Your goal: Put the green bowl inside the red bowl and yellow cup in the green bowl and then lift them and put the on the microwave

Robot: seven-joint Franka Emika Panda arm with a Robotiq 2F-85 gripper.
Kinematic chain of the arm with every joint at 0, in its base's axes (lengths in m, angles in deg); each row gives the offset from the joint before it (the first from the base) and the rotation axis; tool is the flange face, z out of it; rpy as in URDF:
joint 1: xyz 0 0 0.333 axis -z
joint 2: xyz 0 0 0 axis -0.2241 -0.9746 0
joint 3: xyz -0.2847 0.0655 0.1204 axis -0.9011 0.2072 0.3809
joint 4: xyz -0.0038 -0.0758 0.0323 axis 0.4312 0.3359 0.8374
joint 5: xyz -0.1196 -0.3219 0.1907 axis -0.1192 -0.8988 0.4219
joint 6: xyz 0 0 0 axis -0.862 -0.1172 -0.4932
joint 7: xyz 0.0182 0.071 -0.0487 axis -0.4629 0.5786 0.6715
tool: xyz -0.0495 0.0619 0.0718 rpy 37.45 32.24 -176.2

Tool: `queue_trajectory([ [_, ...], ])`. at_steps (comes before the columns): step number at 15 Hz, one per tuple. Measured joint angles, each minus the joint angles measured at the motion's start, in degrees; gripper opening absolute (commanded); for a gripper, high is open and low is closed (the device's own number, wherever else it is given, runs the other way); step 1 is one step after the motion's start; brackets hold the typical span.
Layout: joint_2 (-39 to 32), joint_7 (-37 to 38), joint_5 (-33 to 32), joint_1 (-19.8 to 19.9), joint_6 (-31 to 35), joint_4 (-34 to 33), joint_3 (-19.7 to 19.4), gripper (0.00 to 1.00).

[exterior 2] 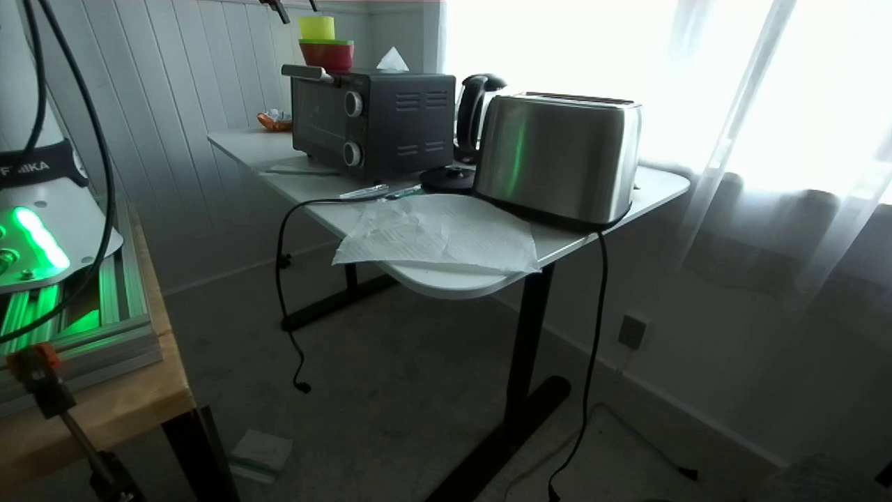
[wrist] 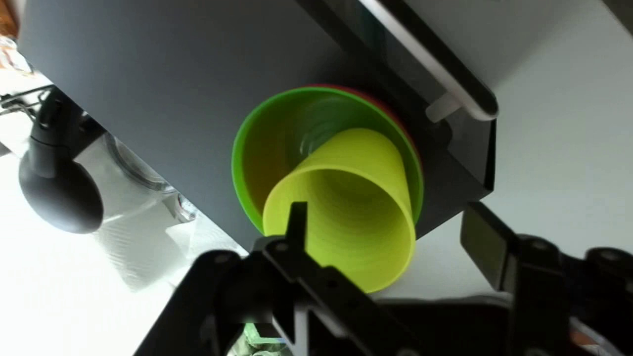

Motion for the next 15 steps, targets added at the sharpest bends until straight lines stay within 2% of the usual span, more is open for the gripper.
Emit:
queue_trajectory([
  [4, 7.7, 5.88, 0.36, 0.0, -3.67, 1.74, 0.36, 1.0],
  [9, 16.03, 11.17, 3.98, -0.15, 1.03, 5.79, 0.74, 1.0],
  [15, 21.69, 11.79, 6.27, -0.45, 1.29, 9.6, 1.37, 1.0],
])
